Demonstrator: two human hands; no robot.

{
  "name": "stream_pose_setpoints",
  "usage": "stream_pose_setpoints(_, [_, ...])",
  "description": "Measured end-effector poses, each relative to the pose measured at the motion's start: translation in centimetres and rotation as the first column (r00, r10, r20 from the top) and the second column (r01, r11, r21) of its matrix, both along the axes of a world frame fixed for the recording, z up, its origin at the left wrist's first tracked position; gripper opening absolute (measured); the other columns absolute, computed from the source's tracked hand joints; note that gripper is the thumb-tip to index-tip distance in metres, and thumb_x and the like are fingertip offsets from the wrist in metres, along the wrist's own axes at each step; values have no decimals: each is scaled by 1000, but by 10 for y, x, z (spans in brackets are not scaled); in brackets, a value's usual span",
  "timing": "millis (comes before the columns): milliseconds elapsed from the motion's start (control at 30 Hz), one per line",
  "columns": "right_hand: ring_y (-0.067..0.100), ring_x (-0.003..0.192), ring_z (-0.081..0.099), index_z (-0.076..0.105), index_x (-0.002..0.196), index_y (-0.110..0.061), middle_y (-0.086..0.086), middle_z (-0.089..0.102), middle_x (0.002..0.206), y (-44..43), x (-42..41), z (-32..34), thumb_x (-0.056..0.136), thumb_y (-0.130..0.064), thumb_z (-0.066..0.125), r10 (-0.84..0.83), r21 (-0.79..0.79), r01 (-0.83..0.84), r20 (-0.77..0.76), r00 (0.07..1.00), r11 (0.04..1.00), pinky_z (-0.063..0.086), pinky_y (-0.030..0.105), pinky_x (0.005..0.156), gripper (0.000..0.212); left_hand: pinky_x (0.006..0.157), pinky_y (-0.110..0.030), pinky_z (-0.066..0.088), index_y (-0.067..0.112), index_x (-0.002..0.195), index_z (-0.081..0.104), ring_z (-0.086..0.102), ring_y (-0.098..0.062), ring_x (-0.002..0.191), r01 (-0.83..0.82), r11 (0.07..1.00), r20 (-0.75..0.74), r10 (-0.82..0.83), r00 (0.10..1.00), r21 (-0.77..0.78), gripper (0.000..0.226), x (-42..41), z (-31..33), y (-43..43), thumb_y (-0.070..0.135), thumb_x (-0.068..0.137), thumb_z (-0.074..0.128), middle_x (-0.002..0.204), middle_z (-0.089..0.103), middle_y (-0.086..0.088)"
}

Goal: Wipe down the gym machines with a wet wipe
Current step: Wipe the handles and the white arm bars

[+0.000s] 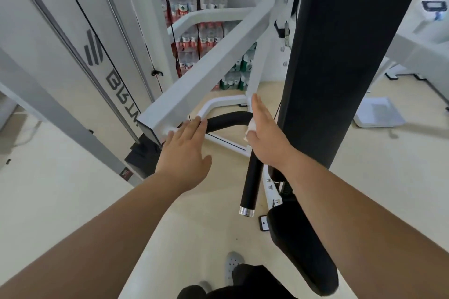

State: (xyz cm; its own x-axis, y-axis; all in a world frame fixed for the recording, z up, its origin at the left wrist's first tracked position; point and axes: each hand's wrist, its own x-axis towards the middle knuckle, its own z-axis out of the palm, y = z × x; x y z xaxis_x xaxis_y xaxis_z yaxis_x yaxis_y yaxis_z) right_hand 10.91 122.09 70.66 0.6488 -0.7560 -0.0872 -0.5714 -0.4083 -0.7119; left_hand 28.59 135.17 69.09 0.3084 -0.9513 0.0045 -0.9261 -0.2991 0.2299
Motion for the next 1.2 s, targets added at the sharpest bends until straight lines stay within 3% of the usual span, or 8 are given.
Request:
stream_pose_setpoints(200, [8,156,-4,-17,160,-34,-17,-12,169,16,-16,-16,107,-21,45,-111,208,74,175,978,975,5,39,128,82,126,-43,15,25,161,10,17,-21,152,-54,998,9,55,998,-35,85,-3,-7,-4,30,91,59,167,17,4])
stream_pose_setpoints(467, [-2,153,-15,-23,158,-25,-13,-21,167,77,-27,-46,106,-14,45,-167,239,91,322,932,967,0,35,128,86,126,-42,6,25,160,12,10,-18,154,-99,994,-37,97,995,-48,89,-9,-12,-8,24,87,63,166,15,6])
stream_pose_setpoints(600, [12,155,12,-23,157,-35,-10,-4,171,23,-14,-18,104,-11,48,-147,252,69,306,941,965,18,40,127,92,126,-44,12,25,159,16,15,-19,153,-99,993,-47,97,994,-63,88,-8,-10,-7,24,86,64,165,19,5])
stream_pose_setpoints(733, [22,131,52,-27,154,-43,-5,15,169,-17,-6,9,101,-6,51,16,225,-52,157,987,973,44,17,90,101,125,-46,17,25,159,19,19,-19,152,-88,993,-54,84,995,-82,88,-6,-12,-4,24,84,66,165,22,5])
stream_pose_setpoints(900, [10,136,48,29,150,-29,-8,37,155,3,-3,-10,87,-13,78,-396,310,286,397,828,907,49,29,105,82,122,-46,25,27,159,20,25,-21,145,-54,996,-22,52,998,-72,95,1,-11,-2,26,79,71,164,25,5])
stream_pose_setpoints(1000, [-5,109,55,51,121,-31,-18,53,118,14,-5,-18,88,-21,78,-412,148,388,425,806,910,48,9,85,44,121,-46,25,29,159,19,26,-20,141,-44,997,-15,43,999,-65,95,6,-10,-2,26,79,71,162,29,5])
stream_pose_setpoints(1067, [-10,120,48,56,133,-25,-16,53,131,18,-10,-20,98,-22,66,-250,-40,286,381,890,957,36,2,97,37,121,-46,27,29,159,22,29,-21,139,-40,996,-25,38,999,-75,94,8,-10,-2,26,78,71,160,32,4])
stream_pose_setpoints(1200, [12,151,25,36,157,-16,-2,29,164,16,-16,-21,108,-20,44,-2,-276,30,100,995,961,20,22,122,50,121,-45,26,29,159,22,29,-21,137,-26,997,-32,24,999,-78,94,9,-10,-1,27,79,71,161,30,5])
